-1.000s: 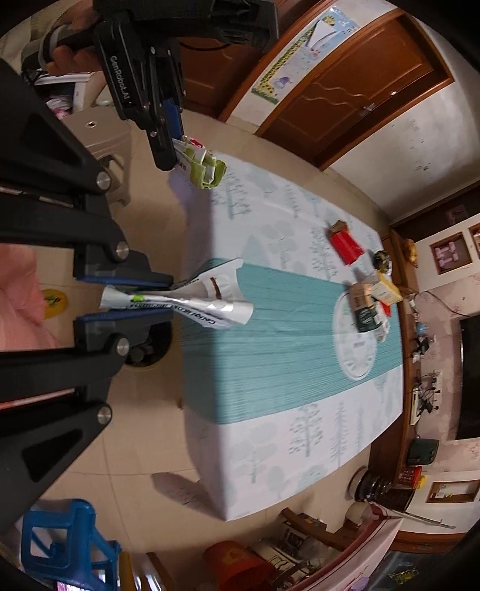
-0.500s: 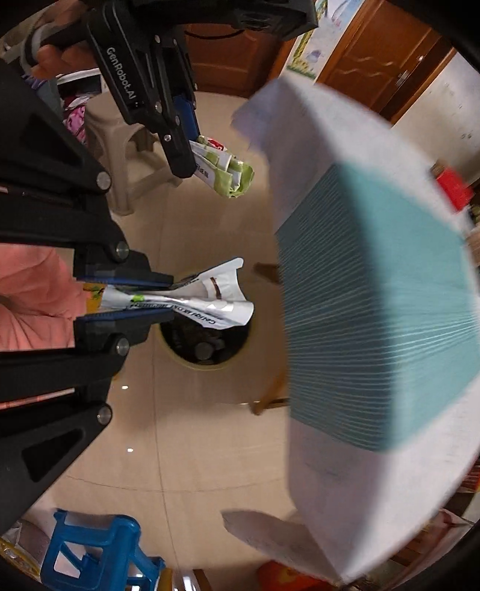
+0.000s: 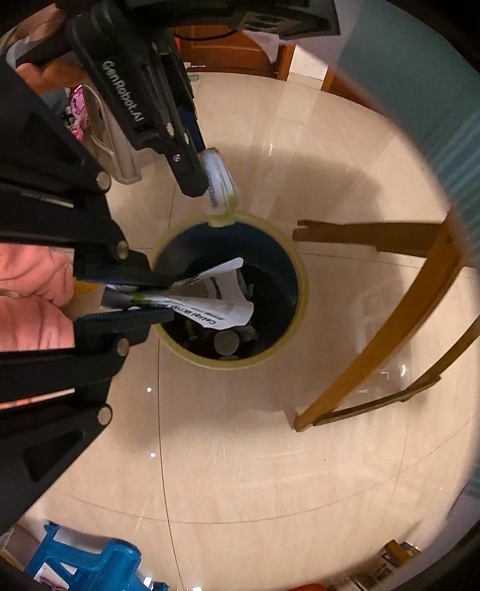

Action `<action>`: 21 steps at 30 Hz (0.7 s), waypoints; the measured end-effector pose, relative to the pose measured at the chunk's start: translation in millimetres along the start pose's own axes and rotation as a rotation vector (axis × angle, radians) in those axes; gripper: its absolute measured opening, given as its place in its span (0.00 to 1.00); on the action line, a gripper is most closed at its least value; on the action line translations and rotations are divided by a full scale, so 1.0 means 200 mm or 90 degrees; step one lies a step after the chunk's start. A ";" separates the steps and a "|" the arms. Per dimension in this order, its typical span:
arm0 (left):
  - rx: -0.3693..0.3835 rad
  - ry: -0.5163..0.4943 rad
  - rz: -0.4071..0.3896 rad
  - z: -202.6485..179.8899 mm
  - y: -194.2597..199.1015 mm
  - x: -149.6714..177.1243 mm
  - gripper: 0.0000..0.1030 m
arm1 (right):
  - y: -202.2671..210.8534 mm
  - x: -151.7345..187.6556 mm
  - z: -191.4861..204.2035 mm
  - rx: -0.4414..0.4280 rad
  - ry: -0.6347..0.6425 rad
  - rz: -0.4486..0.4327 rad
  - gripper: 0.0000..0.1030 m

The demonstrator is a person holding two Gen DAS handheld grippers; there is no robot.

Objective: Collect trash
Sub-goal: 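Open both tools over the bin to drop the packet and sachets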

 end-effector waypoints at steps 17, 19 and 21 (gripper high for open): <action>-0.063 -0.014 -0.016 0.21 -0.17 -0.09 0.93 | -0.26 -0.07 0.06 -0.004 0.002 0.015 0.13; -0.073 -0.016 -0.023 0.23 -0.15 -0.09 0.93 | -0.28 -0.09 0.07 -0.004 0.007 0.014 0.13; -0.084 -0.016 -0.032 0.25 -0.12 -0.10 0.93 | -0.30 -0.11 0.10 -0.010 0.010 0.012 0.14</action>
Point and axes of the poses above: each gripper's, at about its wrist camera, not at the fingertips, and y roughly against the way its jaws point, z to its left, x to its underside, the point moved 6 cm from there along -y, roughly the way its jaws point, and after that the axes turned 12 degrees about x, right-handed, at the moved point
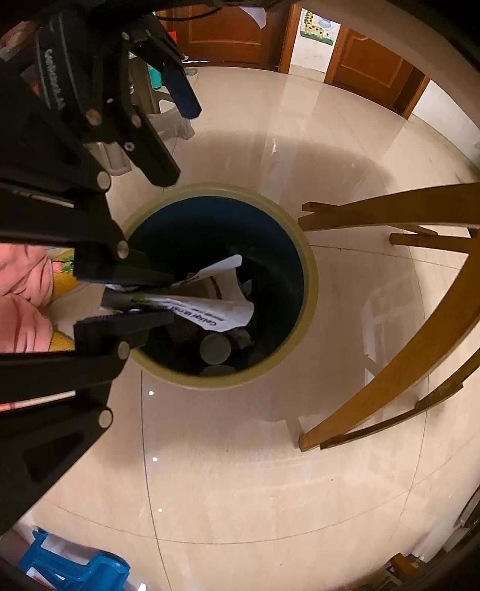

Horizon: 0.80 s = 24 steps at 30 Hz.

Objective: Collect trash
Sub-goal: 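Open both tools over the bin to drop the packet and sachets, then raise both empty tools back toward the table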

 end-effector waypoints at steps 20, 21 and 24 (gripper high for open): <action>-0.053 0.062 -0.059 0.31 0.33 0.14 0.94 | -0.05 0.00 0.13 0.008 -0.017 0.000 0.60; -0.053 0.066 -0.062 0.32 0.35 0.15 0.94 | -0.03 0.00 0.13 0.010 -0.019 -0.004 0.61; -0.055 0.076 -0.067 0.33 0.42 0.17 0.94 | 0.00 0.00 0.13 0.008 -0.022 -0.007 0.61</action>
Point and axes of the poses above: each gripper's, at about its wrist camera, not at the fingertips, and y roughly against the way its jaws point, z to its left, x to its underside, the point moved 6 cm from there along -y, roughly the way its jaws point, and after that the axes turned 12 degrees about x, right-handed, at the moved point
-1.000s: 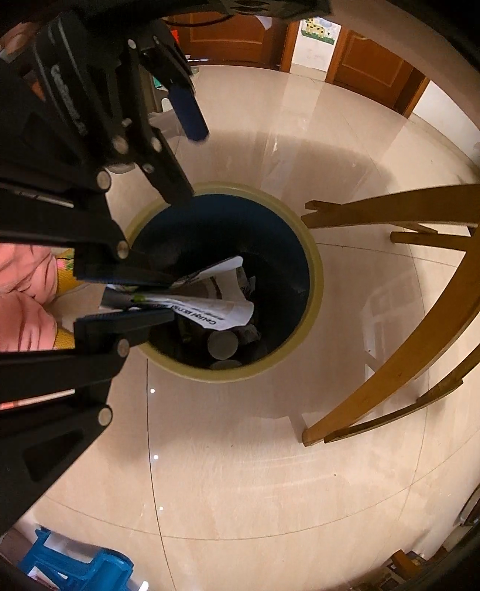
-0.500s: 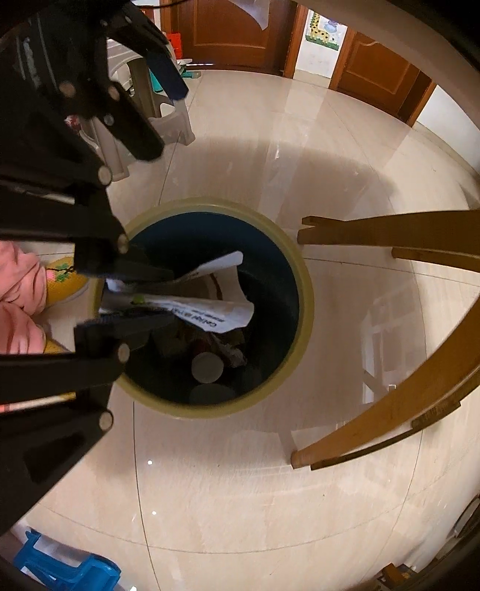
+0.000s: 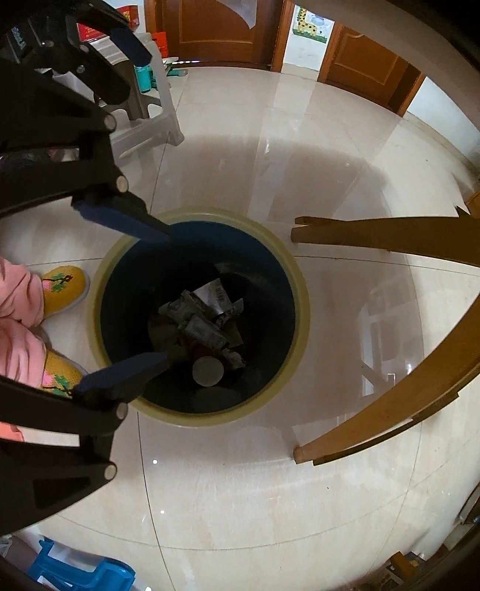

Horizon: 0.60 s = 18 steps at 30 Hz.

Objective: Collect trash
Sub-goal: 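Raise both empty tools back toward the table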

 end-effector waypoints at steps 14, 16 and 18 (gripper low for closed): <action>0.008 0.036 -0.057 -0.05 0.56 -0.04 0.94 | 0.54 0.08 0.08 -0.052 0.013 -0.026 0.61; 0.005 0.036 -0.068 -0.07 0.65 -0.06 0.93 | 0.67 0.09 0.08 -0.064 0.015 -0.039 0.61; 0.002 0.036 -0.089 -0.11 0.77 -0.09 0.93 | 0.83 0.09 0.09 -0.076 0.019 -0.058 0.61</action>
Point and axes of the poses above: each gripper's, at about its wrist camera, not at the fingertips, and y roughly against the way its jaws point, z to its left, x to its underside, the point moved 6 cm from there along -y, roughly the way its jaws point, and after that the axes turned 12 degrees about x, right-handed, at the moved point
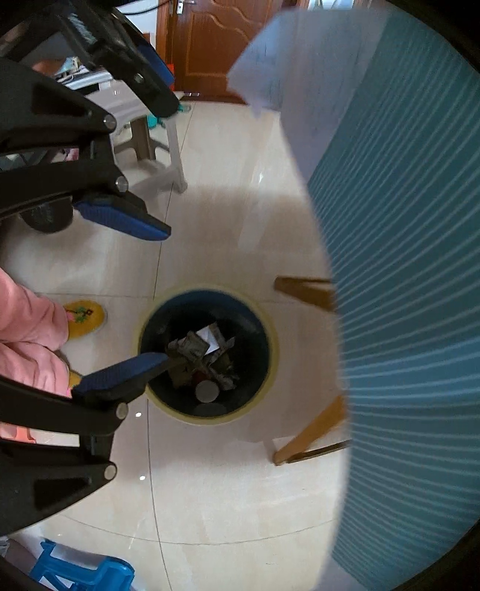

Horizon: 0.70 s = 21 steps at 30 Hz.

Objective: Collect trash
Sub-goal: 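Raise both empty tools back toward the table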

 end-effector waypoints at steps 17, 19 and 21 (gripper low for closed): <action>0.016 -0.042 -0.110 -0.42 1.08 -0.29 0.93 | 1.27 -0.12 0.08 -0.035 0.105 -0.161 0.61; 0.013 -0.053 -0.131 -0.48 1.20 -0.33 0.93 | 1.41 -0.16 0.07 -0.045 0.108 -0.192 0.61; 0.009 -0.063 -0.155 -0.53 1.31 -0.37 0.93 | 1.55 -0.21 0.07 -0.051 0.112 -0.226 0.61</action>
Point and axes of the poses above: each gripper's, at about its wrist camera, not at the fingertips, and y roughly against the way its jaws point, z to its left, x to its underside, the point moved 6 cm from there along -y, roughly the way its jaws point, and after that the axes turned 12 degrees about x, right-handed, at the moved point
